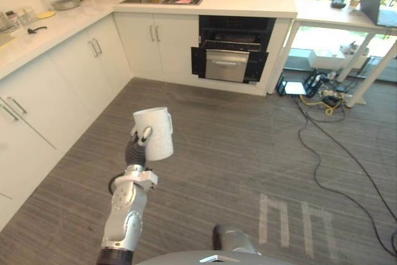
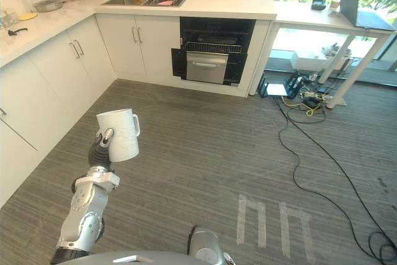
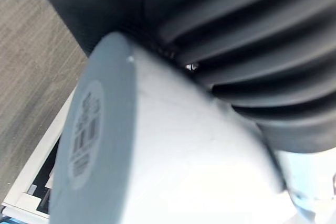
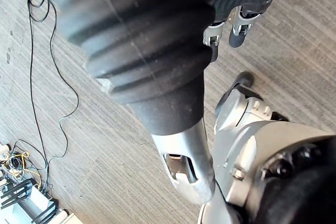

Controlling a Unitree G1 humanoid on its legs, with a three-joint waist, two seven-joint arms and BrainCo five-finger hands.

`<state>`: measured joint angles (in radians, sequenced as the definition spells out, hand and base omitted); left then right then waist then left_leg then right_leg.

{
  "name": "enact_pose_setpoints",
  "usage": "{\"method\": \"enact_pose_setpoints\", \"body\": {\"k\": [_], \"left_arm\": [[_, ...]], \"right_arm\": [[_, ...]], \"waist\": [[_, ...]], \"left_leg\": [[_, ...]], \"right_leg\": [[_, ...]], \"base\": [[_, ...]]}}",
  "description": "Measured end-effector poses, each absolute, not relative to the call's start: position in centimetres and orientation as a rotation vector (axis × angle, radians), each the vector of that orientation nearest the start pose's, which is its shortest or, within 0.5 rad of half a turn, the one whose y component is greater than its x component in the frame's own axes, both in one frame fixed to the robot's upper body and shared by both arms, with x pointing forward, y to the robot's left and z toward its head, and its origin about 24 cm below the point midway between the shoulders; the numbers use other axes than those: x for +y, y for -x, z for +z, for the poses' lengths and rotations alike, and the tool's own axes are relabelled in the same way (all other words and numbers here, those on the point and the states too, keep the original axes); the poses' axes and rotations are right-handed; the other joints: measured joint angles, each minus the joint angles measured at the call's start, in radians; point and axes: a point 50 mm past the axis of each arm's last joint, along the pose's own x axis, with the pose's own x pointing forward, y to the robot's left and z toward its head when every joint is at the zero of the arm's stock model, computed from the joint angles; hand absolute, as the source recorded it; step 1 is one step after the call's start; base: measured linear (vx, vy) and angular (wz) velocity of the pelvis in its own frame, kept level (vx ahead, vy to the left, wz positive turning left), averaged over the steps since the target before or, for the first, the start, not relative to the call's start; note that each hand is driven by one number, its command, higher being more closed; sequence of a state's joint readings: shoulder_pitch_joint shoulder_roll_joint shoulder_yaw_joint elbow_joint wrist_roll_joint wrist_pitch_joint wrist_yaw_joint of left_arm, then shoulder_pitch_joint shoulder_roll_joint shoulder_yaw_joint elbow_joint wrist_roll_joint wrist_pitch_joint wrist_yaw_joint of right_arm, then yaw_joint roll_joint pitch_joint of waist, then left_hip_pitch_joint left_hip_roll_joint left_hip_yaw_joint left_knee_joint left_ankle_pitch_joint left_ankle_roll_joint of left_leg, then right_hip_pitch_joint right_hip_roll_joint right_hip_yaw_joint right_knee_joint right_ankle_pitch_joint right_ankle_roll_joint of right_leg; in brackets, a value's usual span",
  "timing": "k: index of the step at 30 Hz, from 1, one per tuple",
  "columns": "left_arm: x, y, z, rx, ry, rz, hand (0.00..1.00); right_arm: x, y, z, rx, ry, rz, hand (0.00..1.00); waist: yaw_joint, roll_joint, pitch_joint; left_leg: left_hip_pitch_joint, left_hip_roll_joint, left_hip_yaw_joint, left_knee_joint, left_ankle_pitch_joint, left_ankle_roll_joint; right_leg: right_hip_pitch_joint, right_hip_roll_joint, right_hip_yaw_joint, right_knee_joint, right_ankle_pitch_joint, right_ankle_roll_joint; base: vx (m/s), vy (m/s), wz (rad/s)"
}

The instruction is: Walk over to the sink, pick up the cup, carry it to the dishwasher, place the cup inside the dishwasher, then close the dishwasher door

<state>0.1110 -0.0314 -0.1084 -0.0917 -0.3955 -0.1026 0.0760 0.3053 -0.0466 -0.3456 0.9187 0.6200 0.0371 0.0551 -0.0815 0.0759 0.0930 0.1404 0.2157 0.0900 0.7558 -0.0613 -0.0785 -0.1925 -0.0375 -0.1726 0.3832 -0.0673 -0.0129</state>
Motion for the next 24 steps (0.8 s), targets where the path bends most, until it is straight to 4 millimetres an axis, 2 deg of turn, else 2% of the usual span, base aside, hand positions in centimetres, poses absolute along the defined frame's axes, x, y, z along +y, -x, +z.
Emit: {"method": "enact_pose_setpoints", "body": {"k": [1, 2, 3, 4, 5, 6, 7, 8, 9, 10, 11, 12, 13, 14, 15, 16, 17, 18, 19, 20, 21, 22, 24], "left_arm": [[12.9, -23.2, 4.8, -0.069, 0.449, 0.029, 1.00], [12.9, -23.2, 5.3, -0.089, 0.460, 0.031, 1.00], [13.3, -23.1, 5.5, -0.098, 0.458, 0.044, 1.00], [13.6, -23.1, 5.6, -0.104, 0.457, 0.052, 1.00], [14.1, -23.1, 5.8, -0.119, 0.453, 0.069, 1.00], [14.6, -23.1, 6.1, -0.132, 0.435, 0.075, 1.00], [15.0, -23.1, 6.2, -0.139, 0.423, 0.076, 1.00], [15.4, -23.0, 6.3, -0.146, 0.400, 0.069, 1.00], [15.4, -23.0, 6.3, -0.145, 0.392, 0.066, 1.00], [15.4, -23.0, 6.3, -0.146, 0.393, 0.064, 1.00], [15.4, -23.0, 6.4, -0.149, 0.392, 0.064, 1.00], [15.5, -23.1, 6.3, -0.149, 0.391, 0.065, 1.00], [15.8, -23.2, 5.8, -0.135, 0.375, 0.072, 1.00], [16.1, -23.3, 5.1, -0.107, 0.366, 0.088, 1.00], [16.6, -23.2, 4.9, -0.099, 0.365, 0.113, 1.00], [16.9, -23.2, 5.0, -0.106, 0.361, 0.122, 1.00], [17.0, -23.3, 5.0, -0.109, 0.358, 0.118, 1.00], [17.1, -23.3, 5.1, -0.112, 0.351, 0.111, 1.00], [17.2, -23.3, 5.4, -0.127, 0.346, 0.105, 1.00], [17.3, -23.3, 5.7, -0.139, 0.345, 0.100, 1.00], [17.4, -23.4, 6.1, -0.158, 0.339, 0.088, 1.00], [17.4, -23.3, 6.2, -0.159, 0.333, 0.084, 1.00], [17.2, -23.3, 6.2, -0.157, 0.327, 0.075, 1.00]], "right_arm": [[-22.1, -1.8, -16.1, 1.028, -0.674, -0.750, 0.00], [-22.4, -2.0, -16.0, 1.012, -0.642, -0.744, 0.00], [-22.5, -2.1, -15.9, 1.003, -0.614, -0.730, 0.00], [-22.5, -2.2, -15.9, 0.997, -0.609, -0.726, 0.00], [-22.5, -2.8, -15.9, 0.984, -0.601, -0.710, 0.00], [-22.7, -4.0, -15.8, 0.959, -0.599, -0.689, 0.00], [-22.7, -4.7, -15.7, 0.946, -0.599, -0.676, 0.00], [-22.6, -6.4, -15.5, 0.916, -0.598, -0.647, 0.00], [-22.4, -7.5, -15.3, 0.903, -0.582, -0.613, 0.00], [-22.2, -8.5, -15.2, 0.893, -0.561, -0.581, 0.00], [-22.2, -8.9, -15.1, 0.883, -0.558, -0.574, 0.00], [-22.4, -9.7, -14.9, 0.873, -0.546, -0.558, 0.00], [-21.7, -9.7, -15.2, 0.896, -0.549, -0.542, 0.00], [-21.2, -9.7, -15.4, 0.915, -0.560, -0.534, 0.00], [-20.9, -9.7, -15.6, 0.932, -0.567, -0.534, 0.00], [-20.8, -9.6, -15.8, 0.957, -0.572, -0.533, 0.00], [-20.9, -8.8, -16.0, 0.994, -0.570, -0.550, 0.00], [-20.8, -8.1, -16.3, 1.036, -0.575, -0.570, 0.00], [-20.6, -6.8, -16.7, 1.087, -0.576, -0.598, 0.00], [-20.5, -6.6, -16.8, 1.101, -0.585, -0.609, 0.00], [-20.1, -6.3, -16.9, 1.110, -0.604, -0.618, 0.00], [-20.5, -6.2, -16.8, 1.080, -0.590, -0.631, 0.00], [-20.8, -6.5, -16.6, 1.049, -0.558, -0.623, 0.00]], "waist": [[0.007, 0.010, 0.004], [0.025, 0.022, 0.020], [0.032, 0.020, 0.028], [0.035, 0.017, 0.029], [0.055, 0.014, 0.028], [0.073, 0.009, 0.026], [0.079, 0.003, 0.027], [0.083, -0.015, 0.034], [0.084, -0.029, 0.034], [0.096, -0.029, 0.032], [0.101, -0.023, 0.033], [0.108, -0.006, 0.030], [0.112, -0.017, 0.022], [0.112, -0.039, 0.015], [0.116, -0.051, 0.019], [0.121, -0.074, 0.015], [0.120, -0.087, 0.014], [0.122, -0.106, 0.015], [0.118, -0.123, 0.015], [0.115, -0.125, 0.016], [0.116, -0.125, 0.019], [0.116, -0.114, 0.029], [0.106, -0.111, 0.027]], "left_leg": [[-0.045, 0.030, -0.003, 0.109, 0.041, -0.006], [-0.129, 0.084, 0.010, 0.308, 0.026, 0.022], [-0.204, 0.111, 0.027, 0.422, -0.017, 0.058], [-0.245, 0.111, 0.033, 0.442, -0.038, 0.070], [-0.320, 0.104, 0.065, 0.419, -0.087, 0.081], [-0.372, 0.079, 0.119, 0.285, -0.118, 0.083], [-0.389, 0.060, 0.152, 0.180, -0.130, 0.084], [-0.405, 0.006, 0.210, -0.057, -0.130, 0.074], [-0.403, -0.049, 0.229, -0.261, -0.090, 0.065], [-0.402, -0.096, 0.231, -0.500, -0.010, 0.042], [-0.414, -0.102, 0.228, -0.568, 0.013, 0.026], [-0.432, -0.094, 0.246, -0.621, 0.029, 0.010], [-0.432, -0.096, 0.246, -0.569, 0.130, 0.058], [-0.437, -0.105, 0.247, -0.517, 0.149, 0.082], [-0.447, -0.111, 0.228, -0.427, 0.115, 0.149], [-0.445, -0.135, 0.211, -0.359, 0.042, 0.163], [-0.422, -0.155, 0.212, -0.335, 0.005, 0.176], [-0.373, -0.185, 0.220, -0.339, -0.022, 0.183], [-0.302, -0.225, 0.217, -0.360, -0.059, 0.190], [-0.273, -0.238, 0.210, -0.362, -0.080, 0.190], [-0.209, -0.258, 0.202, -0.369, -0.118, 0.185], [-0.104, -0.287, 0.198, -0.442, -0.141, 0.175], [-0.034, -0.295, 0.182, -0.507, -0.147, 0.180]], "right_leg": [[0.033, 0.015, -0.004, -0.009, -0.020, -0.008], [0.111, 0.045, -0.006, -0.025, -0.059, -0.019], [0.192, 0.060, -0.006, -0.049, -0.095, -0.031], [0.228, 0.061, -0.007, -0.064, -0.106, -0.038], [0.286, 0.060, -0.003, -0.099, -0.125, -0.041], [0.333, 0.051, 0.009, -0.144, -0.129, -0.033], [0.353, 0.043, 0.019, -0.166, -0.132, -0.028], [0.394, 0.020, 0.033, -0.204, -0.135, -0.015], [0.425, -0.002, 0.040, -0.228, -0.140, 0.005], [0.468, -0.015, 0.060, -0.260, -0.153, 0.025], [0.487, -0.014, 0.072, -0.276, -0.163, 0.037], [0.527, -0.001, 0.088, -0.301, -0.192, 0.061], [0.566, -0.013, 0.107, -0.309, -0.217, 0.073], [0.580, -0.036, 0.109, -0.293, -0.217, 0.072], [0.567, -0.056, 0.112, -0.214, -0.205, 0.084], [0.544, -0.085, 0.113, -0.104, -0.191, 0.095], [0.528, -0.110, 0.116, -0.003, -0.160, 0.120], [0.509, -0.136, 0.126, 0.108, -0.106, 0.164], [0.464, -0.168, 0.145, 0.288, 0.010, 0.273], [0.425, -0.173, 0.162, 0.400, 0.048, 0.309], [0.328, -0.193, 0.169, 0.641, 0.056, 0.307], [0.219, -0.240, 0.119, 0.831, 0.033, 0.225], [0.125, -0.257, 0.062, 0.887, -0.006, 0.105]], "base": [[0.53, -0.162, 0.14], [0.62, -0.146, -0.04], [0.61, -0.136, -0.02], [0.67, -0.136, -0.11], [0.53, -0.059, -0.29], [0.53, -0.033, -0.40], [0.56, 0.031, -0.42], [0.47, 0.056, -0.31], [0.73, 0.153, -0.40], [0.63, 0.171, -0.38], [0.75, 0.260, -0.53], [0.50, 0.212, -0.47], [0.65, 0.273, -0.36], [0.64, 0.282, -0.27], [0.77, 0.353, -0.11], [0.76, 0.362, 0.02], [0.65, 0.304, 0.22], [0.65, 0.281, 0.31], [0.51, 0.206, 0.26], [0.68, 0.232, 0.23], [0.60, 0.181, 0.07], [0.56, 0.153, 0.04], [0.30, 0.060, 0.10]]}}
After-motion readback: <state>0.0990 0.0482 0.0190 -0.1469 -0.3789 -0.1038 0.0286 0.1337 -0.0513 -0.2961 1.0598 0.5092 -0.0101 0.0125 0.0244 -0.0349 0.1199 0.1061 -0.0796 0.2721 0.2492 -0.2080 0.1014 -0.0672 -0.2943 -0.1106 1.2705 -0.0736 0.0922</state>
